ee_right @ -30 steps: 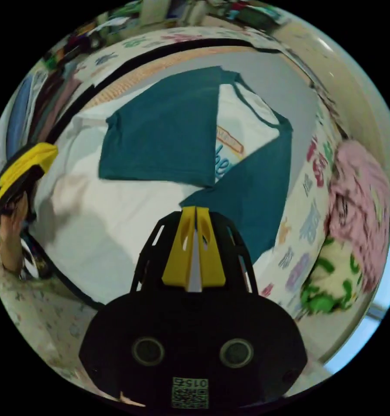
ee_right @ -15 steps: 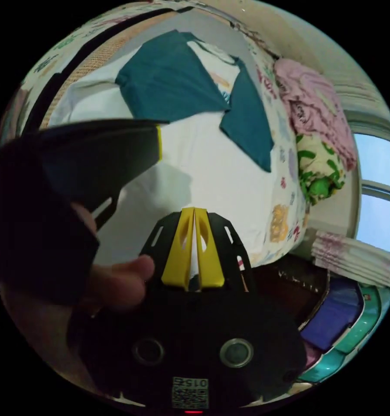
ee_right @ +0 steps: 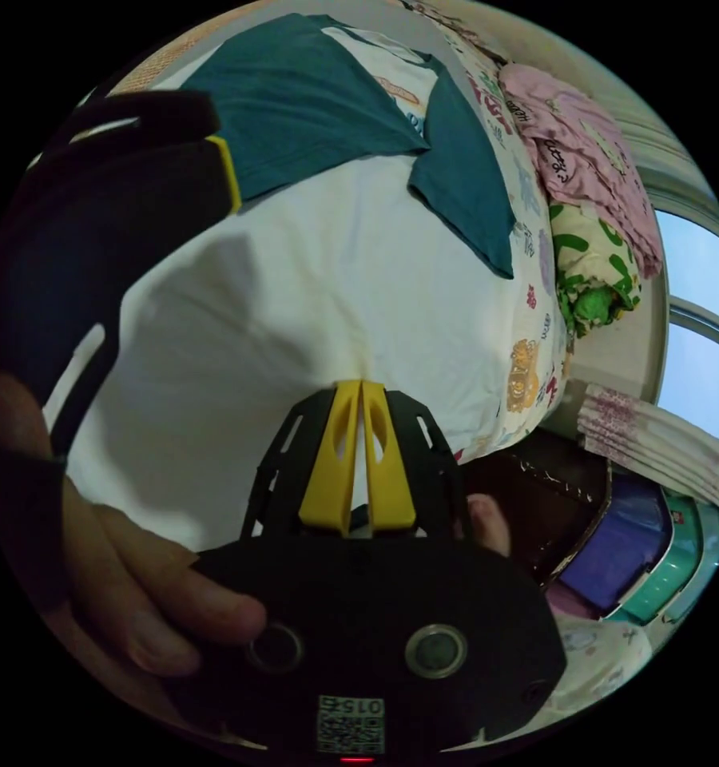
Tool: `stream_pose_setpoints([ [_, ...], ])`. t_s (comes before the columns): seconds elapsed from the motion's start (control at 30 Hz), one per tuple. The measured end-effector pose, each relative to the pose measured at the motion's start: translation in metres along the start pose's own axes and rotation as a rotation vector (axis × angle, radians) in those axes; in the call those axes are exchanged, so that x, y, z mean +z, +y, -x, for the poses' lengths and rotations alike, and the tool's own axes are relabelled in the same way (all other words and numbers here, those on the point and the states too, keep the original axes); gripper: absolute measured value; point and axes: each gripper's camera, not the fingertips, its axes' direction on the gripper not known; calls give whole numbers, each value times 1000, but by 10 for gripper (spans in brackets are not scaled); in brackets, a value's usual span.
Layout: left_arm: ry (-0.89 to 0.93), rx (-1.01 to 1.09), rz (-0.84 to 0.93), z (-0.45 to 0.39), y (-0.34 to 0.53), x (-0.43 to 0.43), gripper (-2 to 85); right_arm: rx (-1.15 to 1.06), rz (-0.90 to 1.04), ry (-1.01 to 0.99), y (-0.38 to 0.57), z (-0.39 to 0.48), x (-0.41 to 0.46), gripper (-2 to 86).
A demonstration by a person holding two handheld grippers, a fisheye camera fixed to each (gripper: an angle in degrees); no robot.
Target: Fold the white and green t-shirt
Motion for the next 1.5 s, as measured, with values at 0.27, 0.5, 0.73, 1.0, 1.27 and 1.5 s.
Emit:
stream_pose_setpoints([
  [0.27,-28,57,29,-22,-8,8,-8,33,12,-74,-65,-20,42,-7],
  [0.5,-107,146,106,-47,-13,21,-8,97,9,-117,-99,-43,74,-7],
  [0.73,-145,128,120,-57,-15,26,-7,52,33,-136,-124,-68,107,-7],
  [1.0,-160,115,109,-63,1,23,-6,33,-28,-127,-117,-91,141,-7],
  [1.27,-167,54,91,-59,6,22,-6,-23,-8,-87,-113,-110,174,-8],
  [1.5,-140,9,49,-56,6,17,-6,-46,24,-79,-104,-126,195,-7],
])
